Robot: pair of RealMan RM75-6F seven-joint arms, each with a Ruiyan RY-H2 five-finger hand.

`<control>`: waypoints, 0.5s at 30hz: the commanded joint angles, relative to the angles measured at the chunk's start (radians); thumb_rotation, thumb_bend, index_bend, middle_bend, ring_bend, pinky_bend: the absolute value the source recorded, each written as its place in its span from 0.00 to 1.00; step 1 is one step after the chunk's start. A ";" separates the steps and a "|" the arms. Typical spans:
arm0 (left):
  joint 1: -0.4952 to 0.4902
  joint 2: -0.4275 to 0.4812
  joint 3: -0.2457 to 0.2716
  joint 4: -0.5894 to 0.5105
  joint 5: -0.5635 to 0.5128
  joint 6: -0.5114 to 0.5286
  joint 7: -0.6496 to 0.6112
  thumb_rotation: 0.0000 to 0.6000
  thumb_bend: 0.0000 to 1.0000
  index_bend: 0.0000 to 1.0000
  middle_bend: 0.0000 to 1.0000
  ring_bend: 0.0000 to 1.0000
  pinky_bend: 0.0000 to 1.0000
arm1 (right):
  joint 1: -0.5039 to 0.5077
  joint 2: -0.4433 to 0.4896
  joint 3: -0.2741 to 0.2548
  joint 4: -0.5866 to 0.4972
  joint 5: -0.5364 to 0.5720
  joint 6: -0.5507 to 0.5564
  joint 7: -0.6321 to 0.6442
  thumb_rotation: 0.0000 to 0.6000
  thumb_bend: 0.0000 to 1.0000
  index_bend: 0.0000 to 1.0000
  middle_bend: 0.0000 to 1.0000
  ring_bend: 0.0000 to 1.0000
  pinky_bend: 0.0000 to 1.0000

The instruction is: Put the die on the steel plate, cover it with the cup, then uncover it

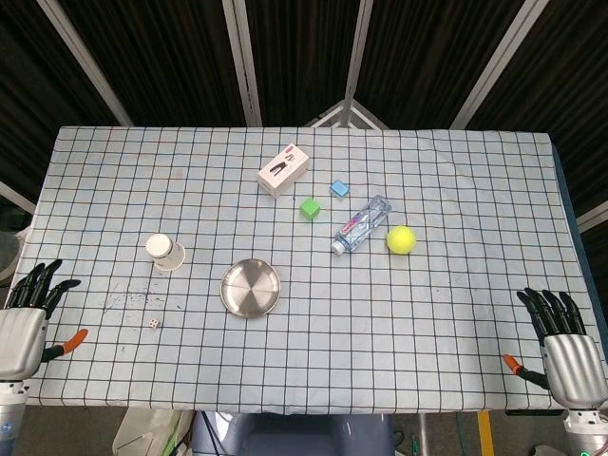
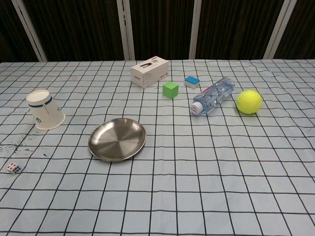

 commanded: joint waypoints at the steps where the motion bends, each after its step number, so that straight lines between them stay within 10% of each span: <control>1: 0.002 0.001 -0.003 0.000 0.000 -0.002 0.000 1.00 0.27 0.24 0.04 0.00 0.11 | 0.000 0.003 -0.002 -0.003 0.003 -0.004 -0.005 1.00 0.13 0.12 0.14 0.10 0.03; 15: 0.005 0.007 -0.012 0.000 -0.006 -0.032 -0.002 1.00 0.27 0.22 0.06 0.00 0.11 | -0.006 0.015 0.002 -0.023 0.014 0.007 -0.014 1.00 0.13 0.12 0.14 0.10 0.03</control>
